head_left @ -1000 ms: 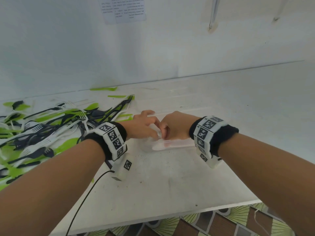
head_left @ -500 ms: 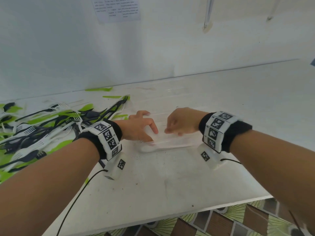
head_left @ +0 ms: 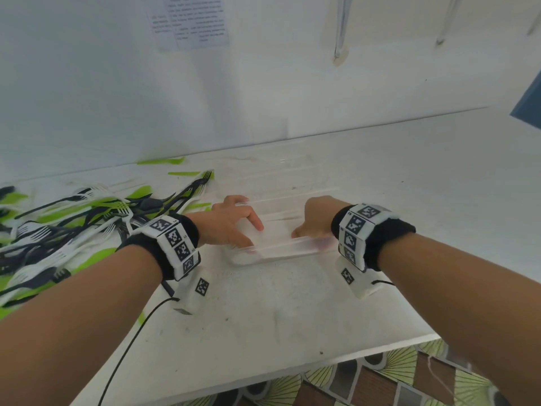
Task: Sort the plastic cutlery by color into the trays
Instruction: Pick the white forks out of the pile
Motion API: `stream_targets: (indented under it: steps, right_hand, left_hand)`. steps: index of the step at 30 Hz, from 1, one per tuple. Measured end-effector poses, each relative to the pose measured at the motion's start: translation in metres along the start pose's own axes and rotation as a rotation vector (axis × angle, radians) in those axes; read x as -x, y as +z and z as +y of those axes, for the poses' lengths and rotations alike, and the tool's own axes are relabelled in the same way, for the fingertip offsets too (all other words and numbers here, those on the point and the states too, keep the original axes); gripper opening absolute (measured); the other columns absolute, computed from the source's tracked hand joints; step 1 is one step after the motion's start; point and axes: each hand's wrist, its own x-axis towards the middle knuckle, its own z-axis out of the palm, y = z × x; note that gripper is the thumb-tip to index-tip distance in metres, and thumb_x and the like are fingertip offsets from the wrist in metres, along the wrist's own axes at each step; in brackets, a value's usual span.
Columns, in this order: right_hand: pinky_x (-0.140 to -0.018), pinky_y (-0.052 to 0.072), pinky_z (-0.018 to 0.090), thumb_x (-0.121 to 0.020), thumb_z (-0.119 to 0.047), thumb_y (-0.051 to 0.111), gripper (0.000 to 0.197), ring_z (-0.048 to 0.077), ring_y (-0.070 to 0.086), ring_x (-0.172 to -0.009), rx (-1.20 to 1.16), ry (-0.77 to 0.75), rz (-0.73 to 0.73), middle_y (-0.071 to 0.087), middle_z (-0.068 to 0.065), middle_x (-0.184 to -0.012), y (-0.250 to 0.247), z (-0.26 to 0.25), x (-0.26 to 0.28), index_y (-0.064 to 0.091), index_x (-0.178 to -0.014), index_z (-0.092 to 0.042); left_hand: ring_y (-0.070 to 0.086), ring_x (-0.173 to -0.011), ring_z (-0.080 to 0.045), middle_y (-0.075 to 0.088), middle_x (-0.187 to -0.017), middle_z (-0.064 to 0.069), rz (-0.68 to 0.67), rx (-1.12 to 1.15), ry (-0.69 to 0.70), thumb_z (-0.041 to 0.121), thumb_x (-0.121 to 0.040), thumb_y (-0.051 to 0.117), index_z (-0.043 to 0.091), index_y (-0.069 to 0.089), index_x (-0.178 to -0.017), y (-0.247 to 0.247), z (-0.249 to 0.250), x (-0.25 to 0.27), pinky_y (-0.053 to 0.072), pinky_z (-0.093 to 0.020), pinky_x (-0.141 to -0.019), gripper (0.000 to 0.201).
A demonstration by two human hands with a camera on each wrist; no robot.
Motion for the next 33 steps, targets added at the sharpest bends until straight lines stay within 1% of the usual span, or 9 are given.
stream_targets:
  steps: [5, 8, 10, 13, 16, 22, 27, 30, 33]
  right_hand:
    - [-0.081, 0.053, 0.035, -0.096, -0.053, 0.057, 0.042, 0.023, 0.062, -0.094, -0.046, -0.005, 0.188, 0.066, 0.002, -0.109, -0.008, -0.007, 0.002, 0.058, -0.116, -0.016]
    - [-0.092, 0.05, 0.04, -0.094, -0.06, 0.056, 0.052, 0.023, 0.059, -0.105, -0.238, -0.118, 0.27, 0.062, 0.002, -0.119, -0.015, -0.029, -0.005, 0.052, -0.128, -0.022]
    - [-0.096, 0.047, 0.039, -0.091, -0.066, 0.057, 0.06, 0.023, 0.057, -0.112, -0.37, -0.191, 0.242, 0.06, 0.004, -0.127, -0.018, -0.053, -0.008, 0.049, -0.134, -0.026]
    - [-0.097, 0.042, 0.036, -0.089, -0.071, 0.057, 0.072, 0.025, 0.055, -0.122, -0.471, -0.286, 0.161, 0.057, 0.006, -0.137, -0.019, -0.098, -0.011, 0.043, -0.144, -0.027]
    - [-0.099, 0.042, 0.037, -0.089, -0.072, 0.055, 0.077, 0.028, 0.054, -0.127, -0.441, -0.356, 0.125, 0.056, 0.009, -0.141, -0.018, -0.139, -0.014, 0.041, -0.148, -0.024]
    - [-0.089, 0.05, 0.039, -0.094, -0.064, 0.054, 0.063, 0.026, 0.058, -0.107, -0.264, -0.369, 0.269, 0.063, 0.007, -0.12, -0.012, -0.189, -0.023, 0.051, -0.136, -0.018]
    - [-0.089, 0.047, 0.035, -0.097, -0.053, 0.056, 0.054, 0.026, 0.058, -0.111, -0.244, -0.354, 0.15, 0.062, 0.007, -0.124, 0.003, -0.227, -0.032, 0.05, -0.139, -0.02]
    - [-0.094, 0.049, 0.037, -0.099, -0.043, 0.057, 0.033, 0.025, 0.058, -0.111, -0.13, -0.382, 0.127, 0.064, 0.002, -0.12, 0.022, -0.25, -0.036, 0.061, -0.124, -0.022]
    - [-0.089, 0.053, 0.038, -0.1, -0.04, 0.053, 0.026, 0.023, 0.063, -0.1, -0.089, -0.369, 0.12, 0.068, 0.0, -0.106, 0.034, -0.274, -0.041, 0.068, -0.108, -0.021]
  left_hand:
    - [0.048, -0.131, -0.01, 0.059, -0.133, 0.012, 0.218, 0.49, 0.05, 0.028, -0.078, 0.085, 0.028, 0.071, -0.108, -0.009, 0.004, 0.011, 0.034, -0.04, -0.117, 0.032]
    - [0.054, -0.127, -0.011, 0.064, -0.124, 0.011, 0.449, 0.355, 0.012, 0.033, -0.087, 0.078, 0.026, 0.066, -0.114, -0.027, -0.004, 0.028, 0.043, -0.035, -0.106, 0.03]
    - [0.055, -0.127, -0.018, 0.059, -0.133, 0.004, 0.516, 0.237, -0.04, 0.038, -0.091, 0.073, 0.025, 0.051, -0.133, -0.038, -0.017, 0.047, 0.044, -0.032, -0.1, 0.049]
    - [0.056, -0.127, -0.026, 0.052, -0.145, -0.009, 0.506, 0.077, -0.172, 0.049, -0.091, 0.069, 0.026, 0.018, -0.156, -0.05, -0.045, 0.079, 0.046, -0.039, -0.105, 0.086]
    - [0.056, -0.126, -0.026, 0.053, -0.146, -0.008, 0.44, -0.044, -0.301, 0.052, -0.092, 0.067, 0.023, 0.01, -0.16, -0.056, -0.074, 0.108, 0.045, -0.037, -0.103, 0.094]
    - [0.062, -0.106, -0.017, 0.066, -0.117, 0.002, 0.367, -0.088, -0.353, 0.056, -0.093, 0.062, 0.025, 0.038, -0.149, -0.057, -0.134, 0.138, 0.046, -0.031, -0.086, 0.068]
    - [0.061, -0.1, -0.018, 0.066, -0.106, 0.003, 0.3, -0.223, -0.266, 0.052, -0.097, 0.056, 0.025, 0.061, -0.116, -0.058, -0.156, 0.142, 0.05, -0.036, -0.089, 0.033]
    - [0.06, -0.095, -0.02, 0.065, -0.099, 0.002, 0.241, -0.315, -0.201, 0.052, -0.097, 0.056, 0.021, 0.063, -0.104, -0.059, -0.167, 0.141, 0.051, -0.037, -0.086, 0.033]
    - [0.062, -0.089, -0.024, 0.067, -0.092, -0.004, 0.192, -0.337, -0.136, 0.05, -0.097, 0.056, 0.012, 0.064, -0.096, -0.057, -0.174, 0.138, 0.049, -0.038, -0.079, 0.039]
